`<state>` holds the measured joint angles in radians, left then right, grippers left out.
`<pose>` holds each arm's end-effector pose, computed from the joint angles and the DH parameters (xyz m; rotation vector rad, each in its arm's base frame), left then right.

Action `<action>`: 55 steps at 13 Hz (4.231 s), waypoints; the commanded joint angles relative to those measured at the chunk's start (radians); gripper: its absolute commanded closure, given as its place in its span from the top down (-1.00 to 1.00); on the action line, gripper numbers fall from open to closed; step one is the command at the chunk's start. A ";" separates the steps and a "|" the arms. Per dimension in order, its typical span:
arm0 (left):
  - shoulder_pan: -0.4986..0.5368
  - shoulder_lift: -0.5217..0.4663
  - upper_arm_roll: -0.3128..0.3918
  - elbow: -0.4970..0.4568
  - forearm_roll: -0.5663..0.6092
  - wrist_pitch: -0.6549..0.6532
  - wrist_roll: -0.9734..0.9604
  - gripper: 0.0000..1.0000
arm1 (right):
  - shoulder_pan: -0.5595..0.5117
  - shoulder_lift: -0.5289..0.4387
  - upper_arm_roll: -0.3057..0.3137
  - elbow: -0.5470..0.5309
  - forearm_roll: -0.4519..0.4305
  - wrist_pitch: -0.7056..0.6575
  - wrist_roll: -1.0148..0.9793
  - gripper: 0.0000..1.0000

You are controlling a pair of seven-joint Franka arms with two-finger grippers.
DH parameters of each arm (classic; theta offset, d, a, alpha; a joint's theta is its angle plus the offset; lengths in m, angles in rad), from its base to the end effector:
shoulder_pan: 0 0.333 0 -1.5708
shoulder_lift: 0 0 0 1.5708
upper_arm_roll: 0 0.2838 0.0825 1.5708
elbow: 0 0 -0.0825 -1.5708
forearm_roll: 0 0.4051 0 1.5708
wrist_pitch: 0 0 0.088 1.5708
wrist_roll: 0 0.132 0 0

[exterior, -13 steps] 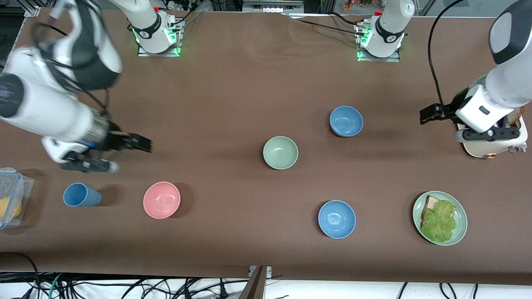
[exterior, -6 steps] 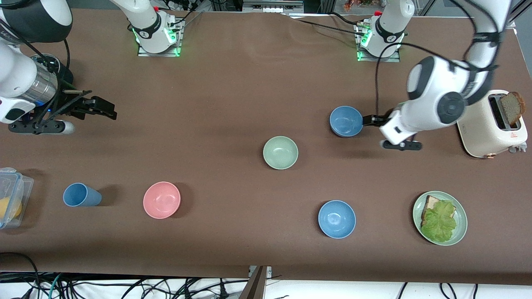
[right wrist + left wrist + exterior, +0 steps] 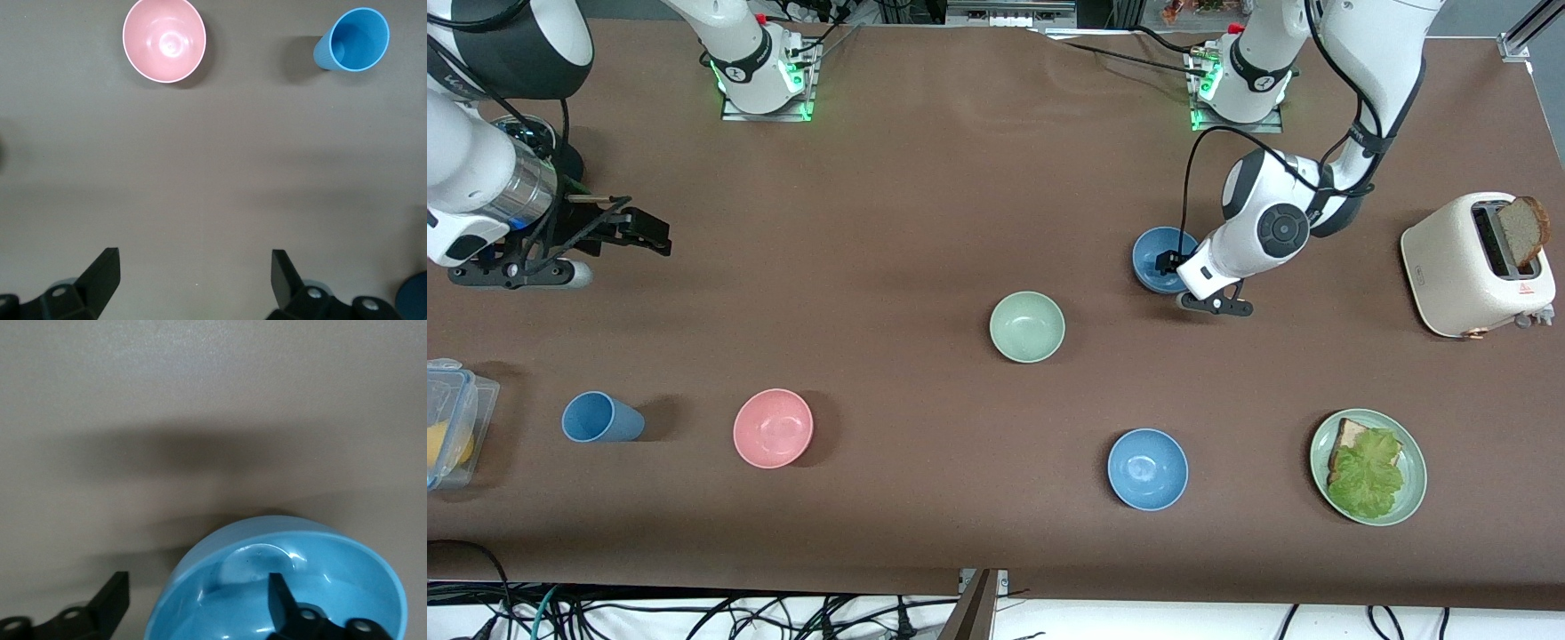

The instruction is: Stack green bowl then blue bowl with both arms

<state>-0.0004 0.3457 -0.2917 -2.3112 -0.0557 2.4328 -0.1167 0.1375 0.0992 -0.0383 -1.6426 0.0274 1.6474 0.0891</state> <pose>0.4702 -0.1567 0.1117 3.0302 -0.1869 -0.3566 0.5952 0.0634 0.4800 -3.1235 -0.0105 0.1502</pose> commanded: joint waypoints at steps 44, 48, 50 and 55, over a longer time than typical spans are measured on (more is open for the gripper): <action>-0.264 0.325 0.017 0.736 -0.228 -0.231 -0.147 1.00 | -0.004 0.033 0.001 0.099 -0.034 -0.034 -0.017 0.99; -0.247 0.161 0.113 0.742 -0.225 -0.478 -0.141 1.00 | -0.004 0.031 0.001 0.101 -0.034 -0.034 -0.017 0.99; -0.244 0.055 0.187 0.751 -0.192 -0.643 -0.139 1.00 | -0.004 0.031 0.001 0.098 -0.032 -0.035 -0.017 0.99; -0.183 -0.108 0.263 0.819 0.057 -0.926 -0.132 1.00 | -0.004 0.030 0.001 0.092 -0.018 -0.018 -0.009 0.99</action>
<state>-0.2264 0.2638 -0.0322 -1.4897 -0.0407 1.5291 -0.2546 0.1358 0.1221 -0.0392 -1.5692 0.0043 1.6340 0.0799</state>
